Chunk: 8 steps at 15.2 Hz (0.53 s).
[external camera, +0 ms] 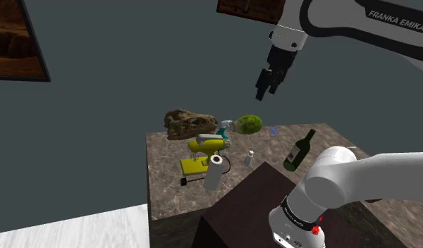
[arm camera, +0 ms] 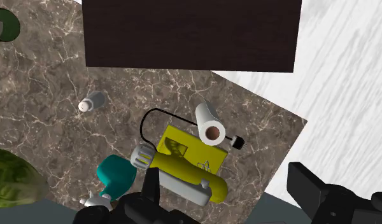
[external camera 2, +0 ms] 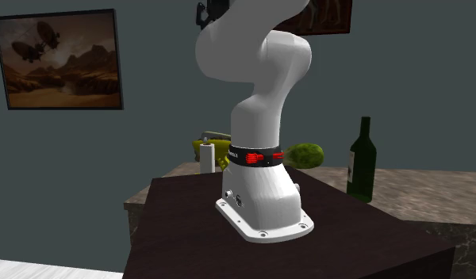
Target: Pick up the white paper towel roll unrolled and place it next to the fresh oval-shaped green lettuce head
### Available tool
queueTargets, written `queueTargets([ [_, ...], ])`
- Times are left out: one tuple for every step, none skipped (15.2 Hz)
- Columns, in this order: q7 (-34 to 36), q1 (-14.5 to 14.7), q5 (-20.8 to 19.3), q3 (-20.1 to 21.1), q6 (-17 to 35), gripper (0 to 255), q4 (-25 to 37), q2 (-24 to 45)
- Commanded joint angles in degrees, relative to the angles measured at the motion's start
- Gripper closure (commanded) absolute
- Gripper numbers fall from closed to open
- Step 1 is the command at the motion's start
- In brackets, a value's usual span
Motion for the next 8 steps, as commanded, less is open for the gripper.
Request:
queueTargets([
  [0.0,0.0,0.0,0.0,0.0,0,0.0,0.0],
  [0.6,-0.1,0.2,0.2,1.8,0,-2.0,-0.2],
  [1.1,-0.1,0.4,0.5,3.6,0,-4.0,-0.3],
  [1.7,-0.2,0.6,0.7,5.4,0,-5.9,-0.3],
  [2.3,-0.2,0.9,1.0,7.3,0,-7.8,-0.2],
  [2.8,-0.2,1.1,1.3,9.2,0,-9.5,-0.1],
  [3.4,-0.3,1.3,1.6,11.1,0,-11.3,0.2],
  [3.9,-0.3,1.5,1.8,13.1,0,-13.0,0.5],
])
